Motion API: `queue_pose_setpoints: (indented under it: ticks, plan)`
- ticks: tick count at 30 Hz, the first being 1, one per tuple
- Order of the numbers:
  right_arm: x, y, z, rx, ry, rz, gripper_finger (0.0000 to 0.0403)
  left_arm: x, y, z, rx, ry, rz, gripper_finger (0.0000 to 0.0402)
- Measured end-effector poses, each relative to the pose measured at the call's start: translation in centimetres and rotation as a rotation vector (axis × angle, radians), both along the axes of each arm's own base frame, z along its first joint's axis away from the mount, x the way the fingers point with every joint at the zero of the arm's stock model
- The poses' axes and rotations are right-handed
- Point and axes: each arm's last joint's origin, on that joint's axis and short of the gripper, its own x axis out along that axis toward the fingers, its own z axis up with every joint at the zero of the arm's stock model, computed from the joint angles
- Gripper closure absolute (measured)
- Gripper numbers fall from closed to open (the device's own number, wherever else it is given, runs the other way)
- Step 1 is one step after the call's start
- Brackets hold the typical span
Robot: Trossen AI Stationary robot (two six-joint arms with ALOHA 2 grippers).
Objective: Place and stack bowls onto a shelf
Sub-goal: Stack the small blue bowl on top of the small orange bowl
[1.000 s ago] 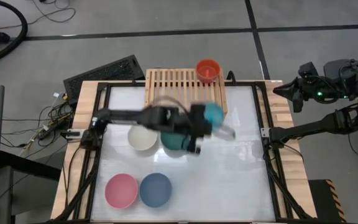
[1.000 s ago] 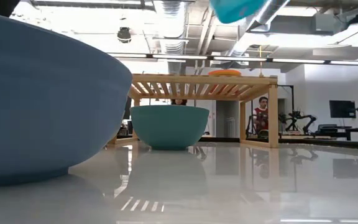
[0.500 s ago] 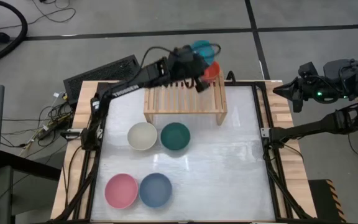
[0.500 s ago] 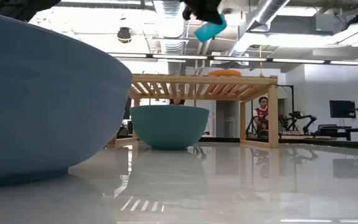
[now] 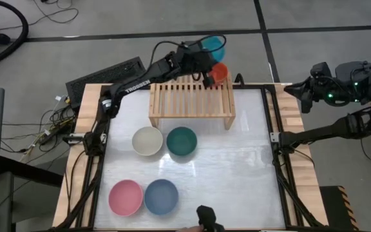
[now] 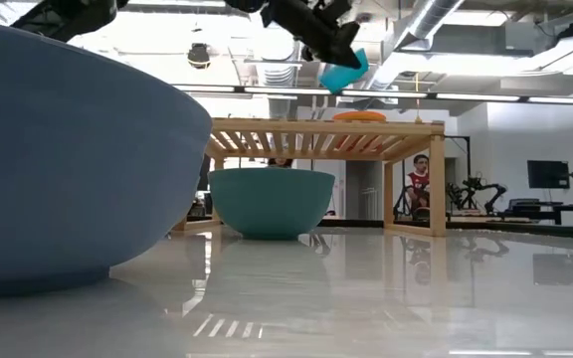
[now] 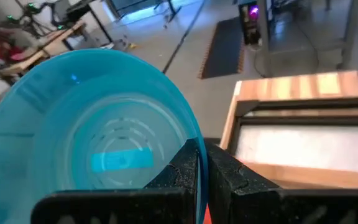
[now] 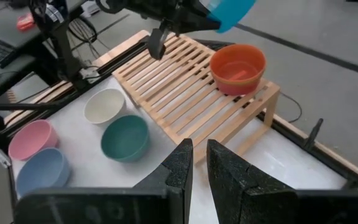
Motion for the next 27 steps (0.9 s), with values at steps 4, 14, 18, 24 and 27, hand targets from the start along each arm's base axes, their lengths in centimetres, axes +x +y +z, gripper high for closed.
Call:
queue_pose_setpoints:
  ticks: [4,14,18,24,27]
  plan:
    - [0.0,-0.1,0.0,-0.027,0.01,-0.007,0.0327,0.7,0.6,-0.5,0.001,-0.046,-0.032,0.0401]
    - [-0.1,-0.2,0.0,-0.037,0.004,-0.065,0.0327,2.2,1.7,-4.7,-0.04,0.072,-0.08,0.0401]
    - [-0.1,-0.2,0.0,-0.03,-0.001,-0.071,0.0327,2.4,2.1,-5.5,-0.071,0.078,-0.092,0.0401]
    - [-0.1,-0.2,0.0,-0.03,-0.001,-0.071,0.0327,2.7,2.2,-7.1,-0.109,0.141,-0.129,0.0401]
    - [-0.1,-0.2,0.0,-0.032,-0.001,-0.074,0.0327,2.7,2.1,-7.3,-0.093,0.167,-0.138,0.0401]
